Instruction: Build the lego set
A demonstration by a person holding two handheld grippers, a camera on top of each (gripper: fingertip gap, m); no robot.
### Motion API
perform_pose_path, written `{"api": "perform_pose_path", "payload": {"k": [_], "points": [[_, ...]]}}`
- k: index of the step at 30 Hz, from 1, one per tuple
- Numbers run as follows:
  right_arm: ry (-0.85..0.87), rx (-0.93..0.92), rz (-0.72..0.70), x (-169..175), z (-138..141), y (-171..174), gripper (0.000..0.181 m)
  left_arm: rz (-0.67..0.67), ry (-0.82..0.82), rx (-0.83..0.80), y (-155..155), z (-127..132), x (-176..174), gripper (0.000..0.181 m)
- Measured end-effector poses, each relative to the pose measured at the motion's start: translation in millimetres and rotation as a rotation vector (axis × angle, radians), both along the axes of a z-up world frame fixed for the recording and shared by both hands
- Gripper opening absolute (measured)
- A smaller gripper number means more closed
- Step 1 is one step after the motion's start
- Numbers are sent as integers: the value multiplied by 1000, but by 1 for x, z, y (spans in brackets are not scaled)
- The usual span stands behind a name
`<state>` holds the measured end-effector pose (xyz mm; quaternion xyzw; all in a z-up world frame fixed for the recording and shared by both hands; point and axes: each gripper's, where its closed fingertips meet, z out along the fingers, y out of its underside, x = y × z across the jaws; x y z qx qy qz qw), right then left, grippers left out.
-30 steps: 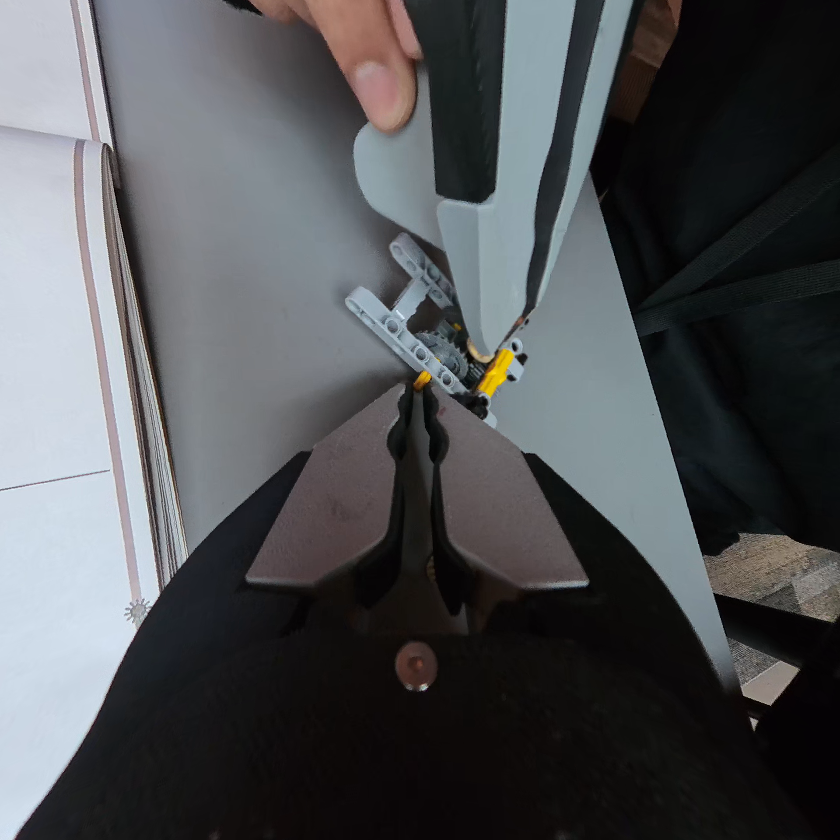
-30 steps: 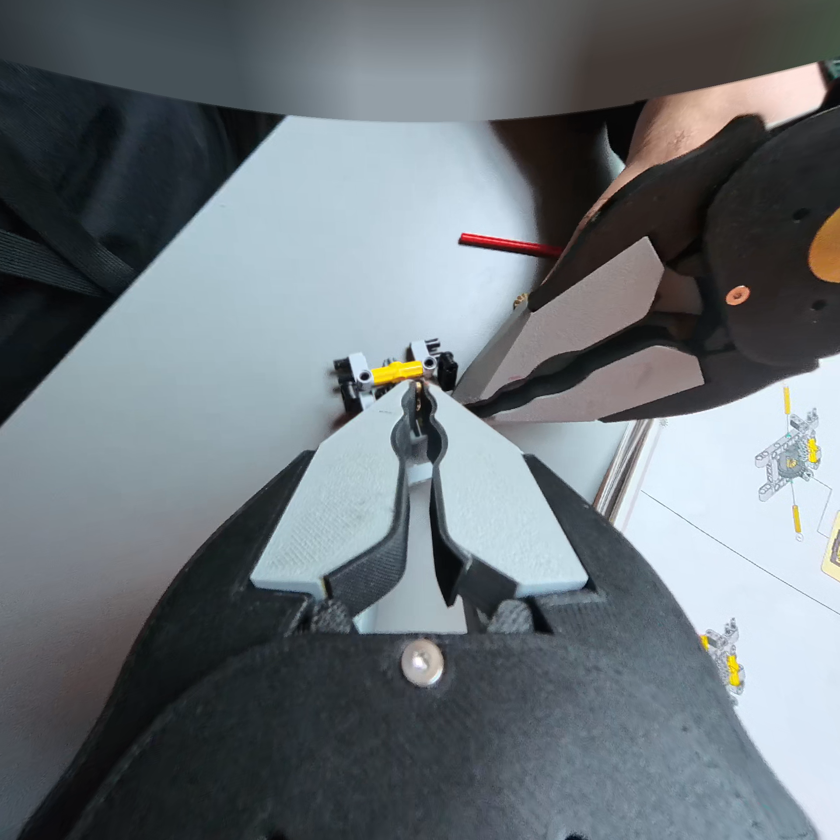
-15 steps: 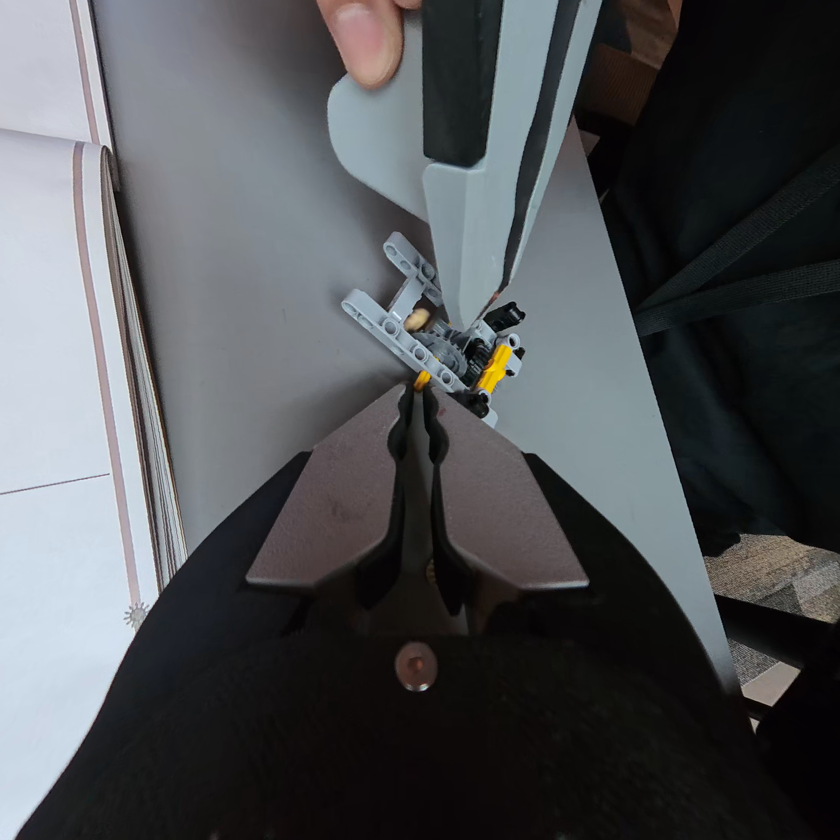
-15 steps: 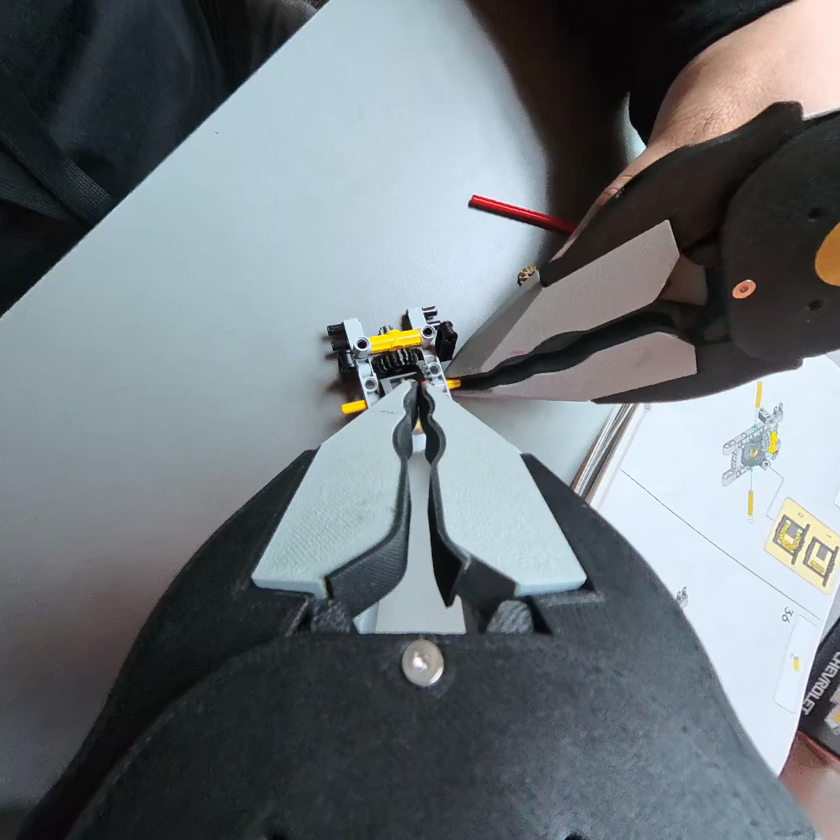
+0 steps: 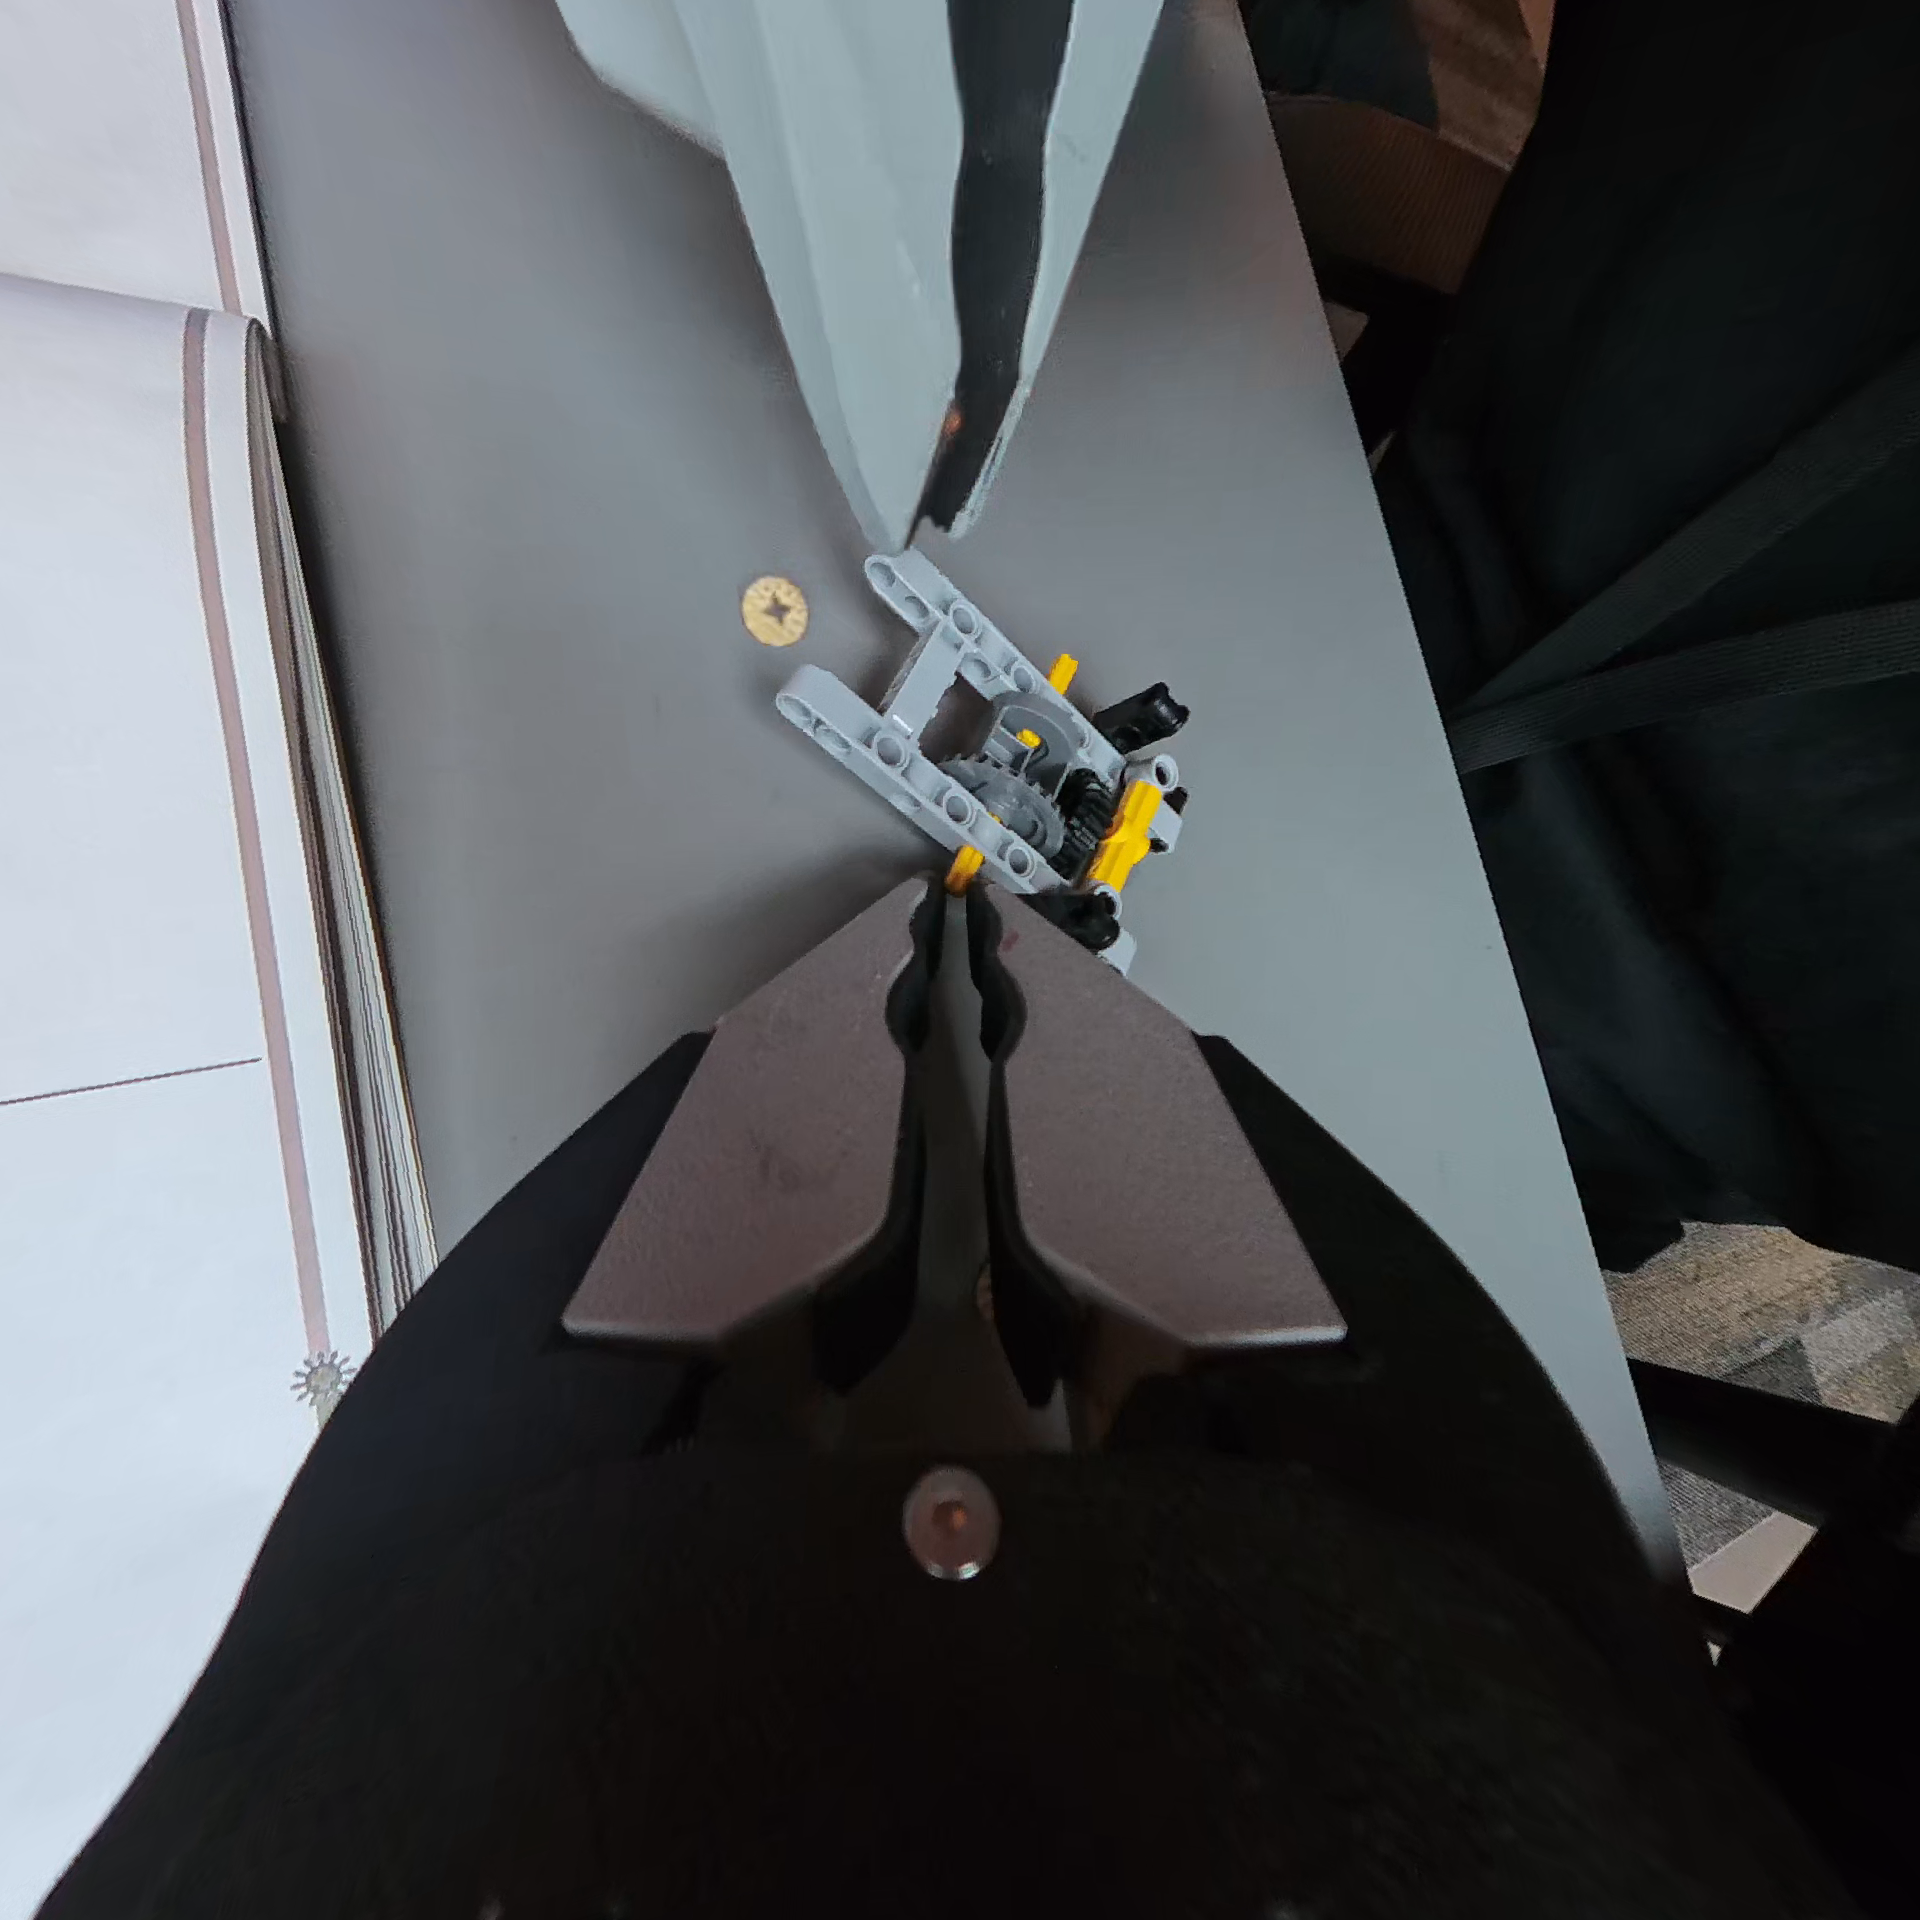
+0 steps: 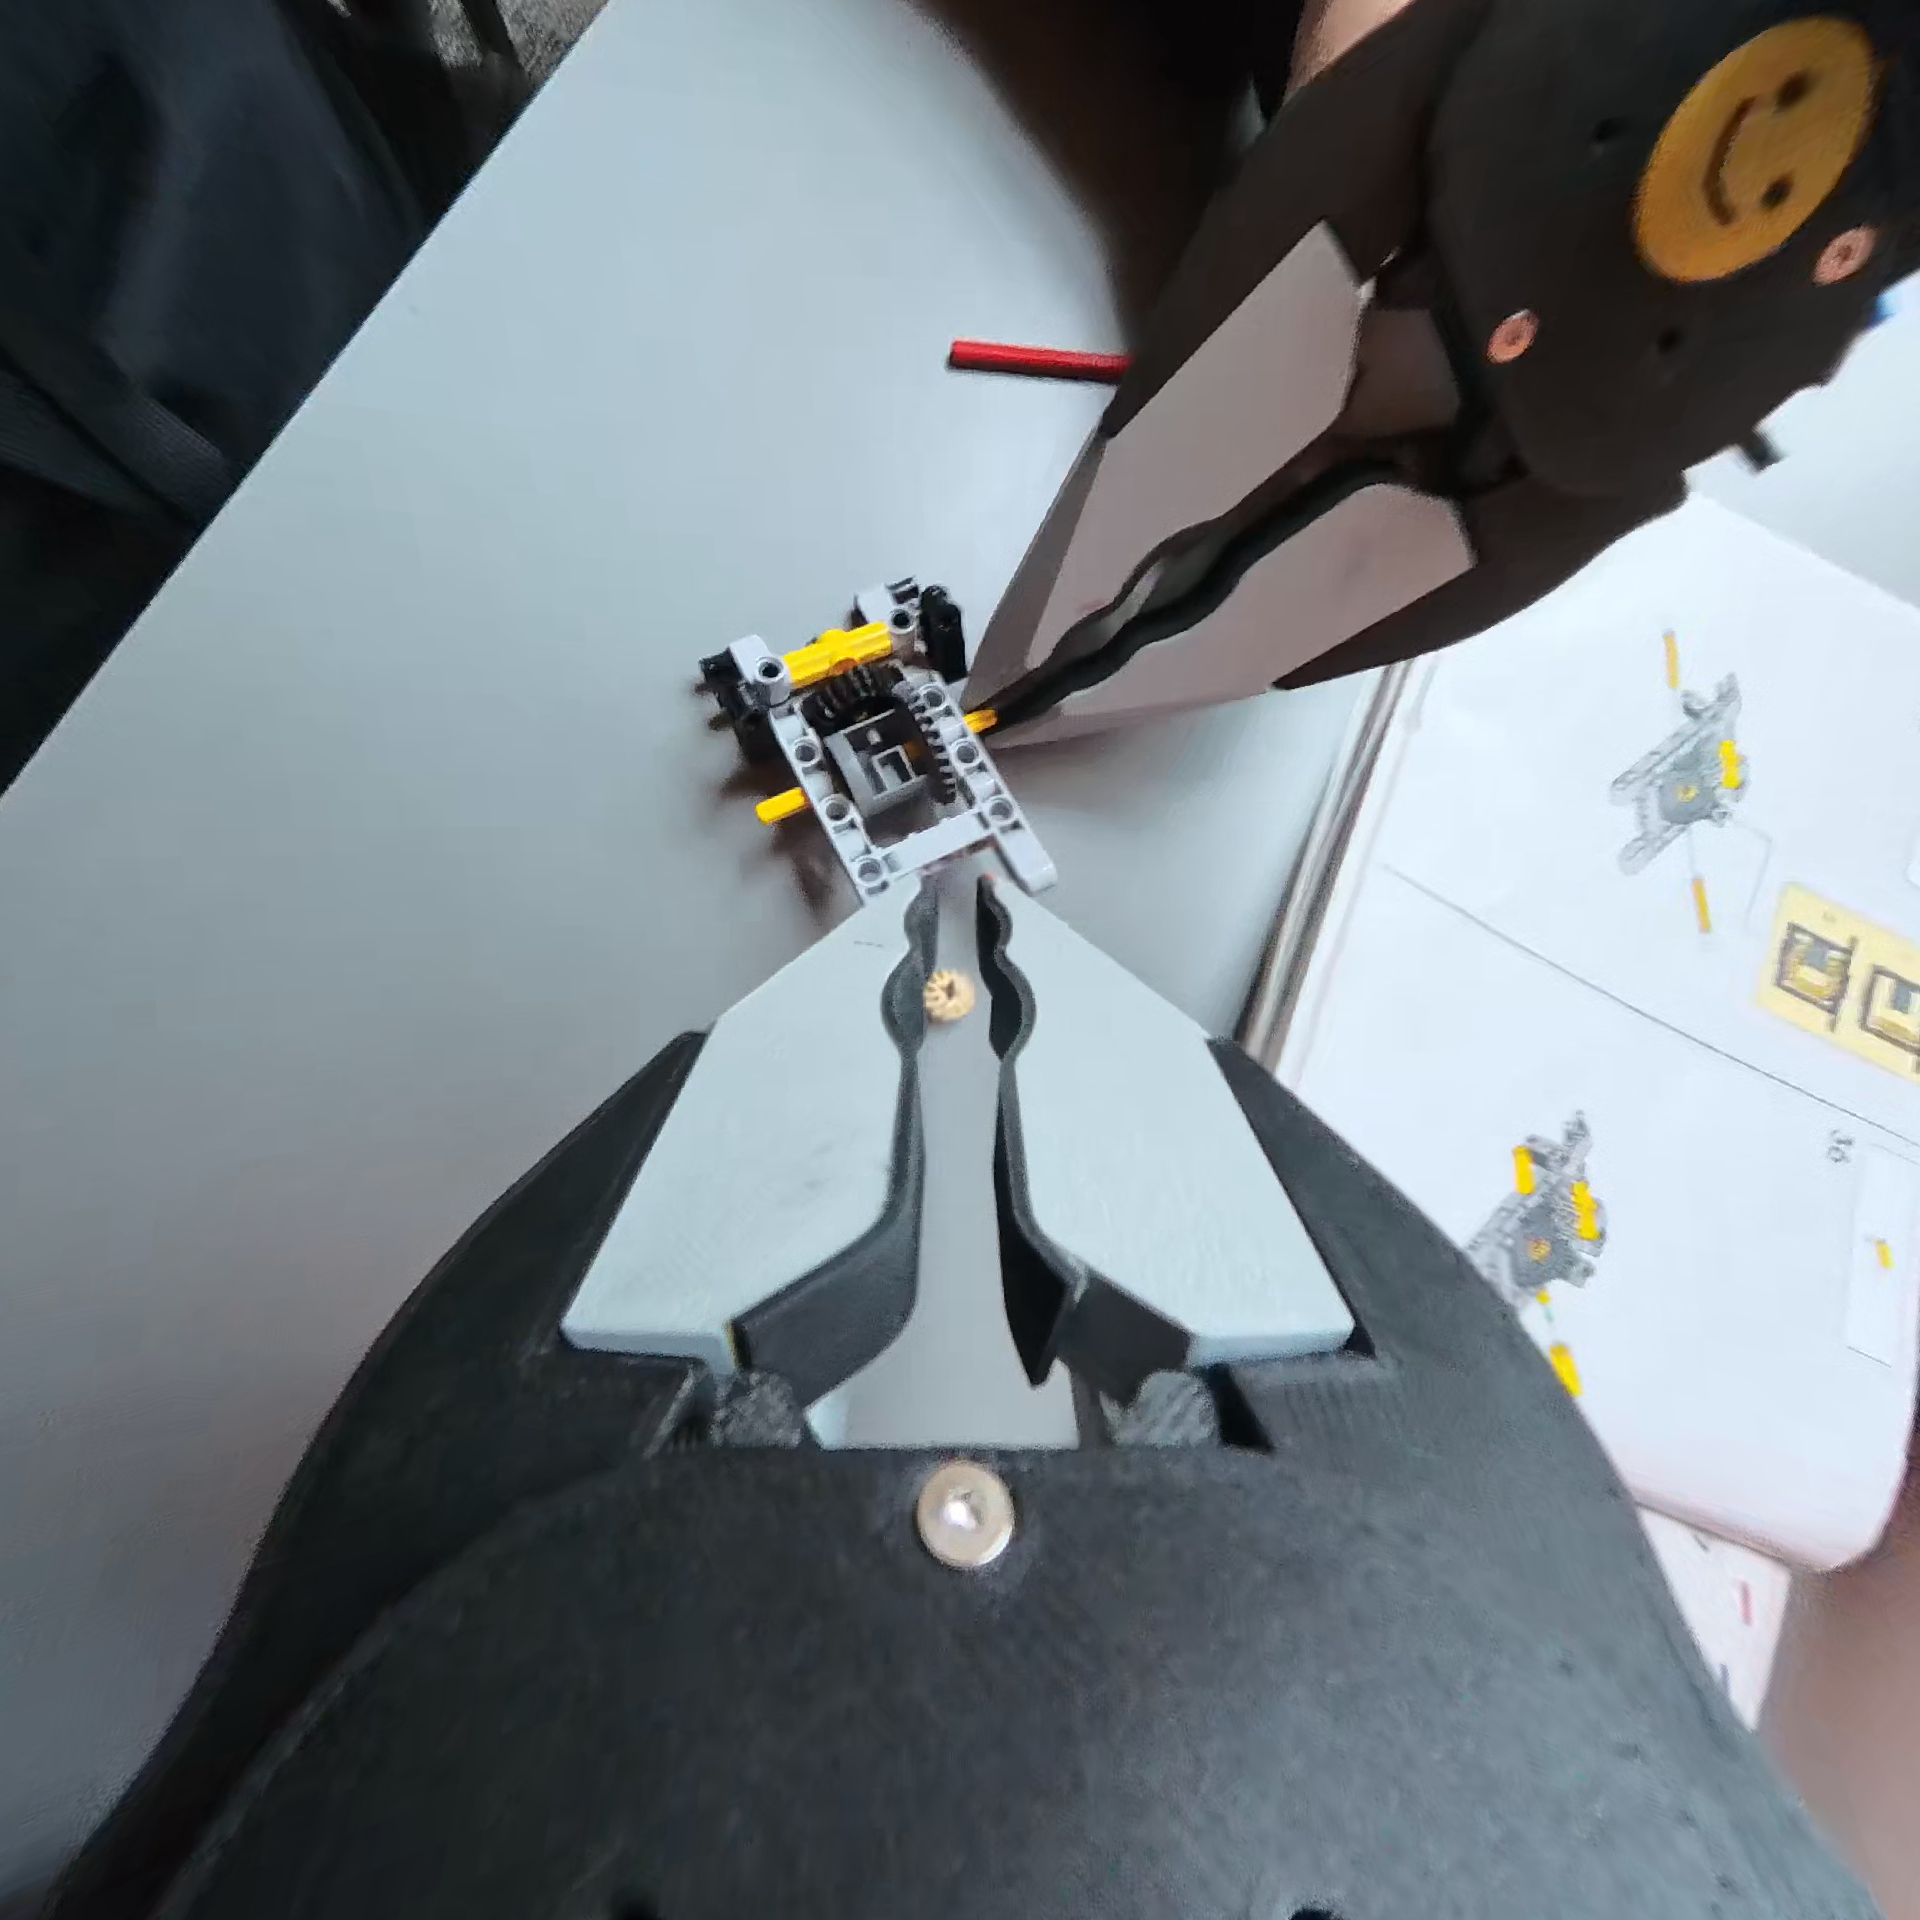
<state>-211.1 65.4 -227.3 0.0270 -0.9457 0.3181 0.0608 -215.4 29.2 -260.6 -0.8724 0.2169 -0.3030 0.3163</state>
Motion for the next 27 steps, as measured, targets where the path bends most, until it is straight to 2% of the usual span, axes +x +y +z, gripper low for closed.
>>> {"api": "perform_pose_path", "payload": {"k": [5, 9, 13, 19, 27], "points": [[29, 57, 83, 12, -20, -5, 19, 0, 11, 15, 1, 1, 1, 1], [38, 96, 78, 10, -24, 1, 19, -2, 16, 16, 1, 0, 0, 1], [8, 49, 67, 10, -15, 4, 19, 0, 17, 17, 0, 0, -1, 1], [22, 106, 90, 12, -31, -1, 14, -3, 18, 20, 0, 1, -1, 1], [19, 99, 106, 16, -31, -5, 8, 2, 14, 19, 0, 1, -2, 1]]}}
